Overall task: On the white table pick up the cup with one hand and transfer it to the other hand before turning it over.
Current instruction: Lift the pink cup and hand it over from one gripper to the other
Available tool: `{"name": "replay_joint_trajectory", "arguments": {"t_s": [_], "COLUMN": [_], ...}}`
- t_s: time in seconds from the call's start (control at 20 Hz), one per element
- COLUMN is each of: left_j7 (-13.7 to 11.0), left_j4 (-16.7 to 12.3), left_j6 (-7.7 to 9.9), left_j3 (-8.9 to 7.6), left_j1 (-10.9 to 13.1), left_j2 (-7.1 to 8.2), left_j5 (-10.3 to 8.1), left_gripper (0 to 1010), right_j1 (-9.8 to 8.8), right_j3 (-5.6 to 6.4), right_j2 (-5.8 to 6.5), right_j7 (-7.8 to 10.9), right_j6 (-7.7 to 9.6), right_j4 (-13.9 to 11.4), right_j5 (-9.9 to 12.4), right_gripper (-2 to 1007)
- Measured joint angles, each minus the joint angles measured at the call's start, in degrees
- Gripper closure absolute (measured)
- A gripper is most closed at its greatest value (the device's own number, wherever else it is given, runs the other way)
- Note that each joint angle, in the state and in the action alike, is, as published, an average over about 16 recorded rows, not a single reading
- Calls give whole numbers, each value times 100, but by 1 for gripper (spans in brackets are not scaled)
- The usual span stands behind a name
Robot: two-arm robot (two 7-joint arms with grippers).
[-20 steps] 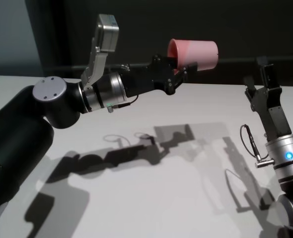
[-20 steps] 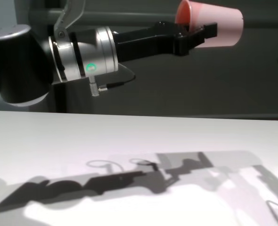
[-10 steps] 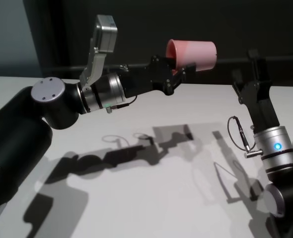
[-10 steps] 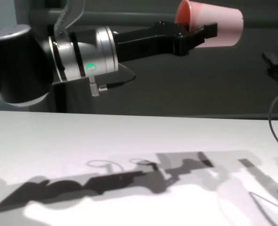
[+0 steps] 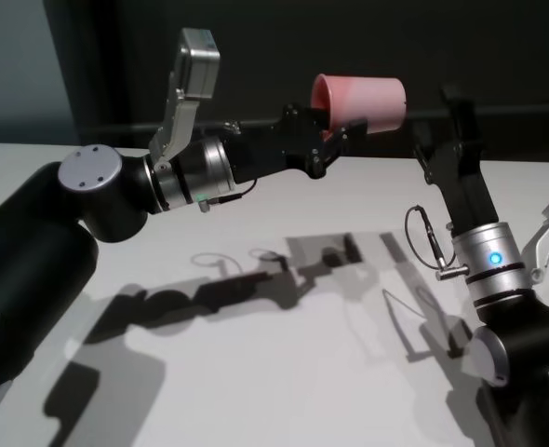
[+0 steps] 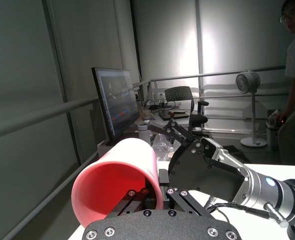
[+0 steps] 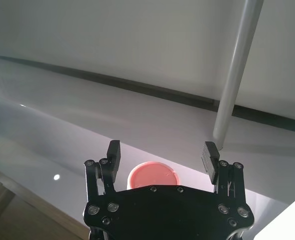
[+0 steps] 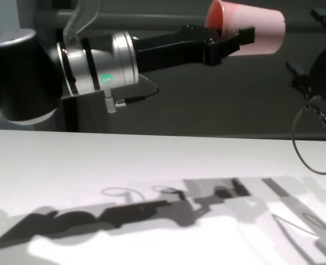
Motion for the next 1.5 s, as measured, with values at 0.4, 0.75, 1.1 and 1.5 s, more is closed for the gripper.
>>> {"name": "replay_joint_trajectory", "arguments": {"t_s": [0.4, 0.75, 1.1, 1.5], "left_j7": [0, 0, 0, 0], "left_j4": [0, 0, 0, 0], "left_j6": [0, 0, 0, 0], "left_j3": [0, 0, 0, 0], "left_j1": [0, 0, 0, 0], "left_j2": [0, 0, 0, 0], "left_j5": [0, 0, 0, 0], "left_gripper": [963, 963, 963, 963], "right_j1": [224, 276, 274, 264], "right_j3": [-203, -334, -436, -567], "right_j2": [-17, 0, 32, 51], "right_j7": [71, 97, 114, 127], "right_j6": [-35, -73, -116, -164], "right_j4": [263, 286, 269, 289], "right_j5": [58, 103, 166, 242], "right_gripper": [3, 3, 3, 3]}}
